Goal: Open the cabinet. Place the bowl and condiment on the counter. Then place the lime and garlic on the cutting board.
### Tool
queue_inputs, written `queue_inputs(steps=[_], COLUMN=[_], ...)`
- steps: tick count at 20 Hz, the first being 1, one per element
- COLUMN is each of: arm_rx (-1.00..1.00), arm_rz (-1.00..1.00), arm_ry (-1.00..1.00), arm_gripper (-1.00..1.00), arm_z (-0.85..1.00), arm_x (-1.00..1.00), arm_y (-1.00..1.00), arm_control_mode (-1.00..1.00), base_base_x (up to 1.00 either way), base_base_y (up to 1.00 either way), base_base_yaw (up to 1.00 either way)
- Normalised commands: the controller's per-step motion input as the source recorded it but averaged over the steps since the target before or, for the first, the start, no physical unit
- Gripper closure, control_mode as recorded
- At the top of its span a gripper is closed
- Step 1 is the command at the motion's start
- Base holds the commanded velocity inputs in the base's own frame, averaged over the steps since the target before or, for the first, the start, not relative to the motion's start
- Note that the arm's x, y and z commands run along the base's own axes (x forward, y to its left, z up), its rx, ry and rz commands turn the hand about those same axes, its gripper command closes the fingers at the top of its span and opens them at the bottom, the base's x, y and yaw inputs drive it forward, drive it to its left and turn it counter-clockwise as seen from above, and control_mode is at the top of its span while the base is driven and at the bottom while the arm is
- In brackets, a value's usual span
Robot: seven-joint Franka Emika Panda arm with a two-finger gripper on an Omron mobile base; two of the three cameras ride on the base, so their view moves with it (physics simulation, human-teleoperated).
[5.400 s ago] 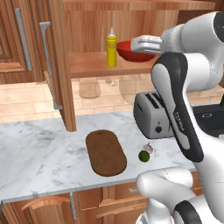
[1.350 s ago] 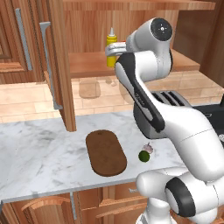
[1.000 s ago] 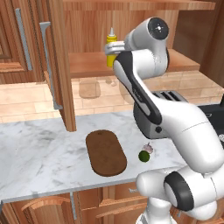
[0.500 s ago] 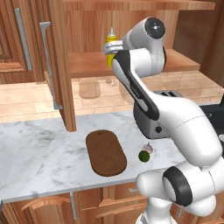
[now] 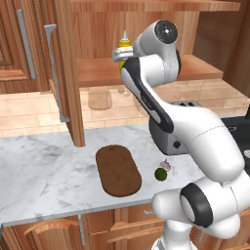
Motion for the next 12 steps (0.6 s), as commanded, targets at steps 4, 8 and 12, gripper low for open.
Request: queue_inputs(steps=[4,8,12], arm_rx=[0.00,0.00,0.00], arm_rz=[-0.01,-0.02,-0.01], arm_ry=[0.00,0.00,0.00], arm_gripper=[-1.00,-1.00,-1.00], arm_z=[0.00,0.00,-0.01], arm_x=[0.14,0.18,0.14], arm_y=[0.00,0.00,0.00], arm_control_mode=[-1.00,-1.00,-1.00], base_base_x=[0.00,0.00,0.00], base_base_y=[0.00,0.00,0.00], base_base_yaw=[0.00,0.00,0.00])
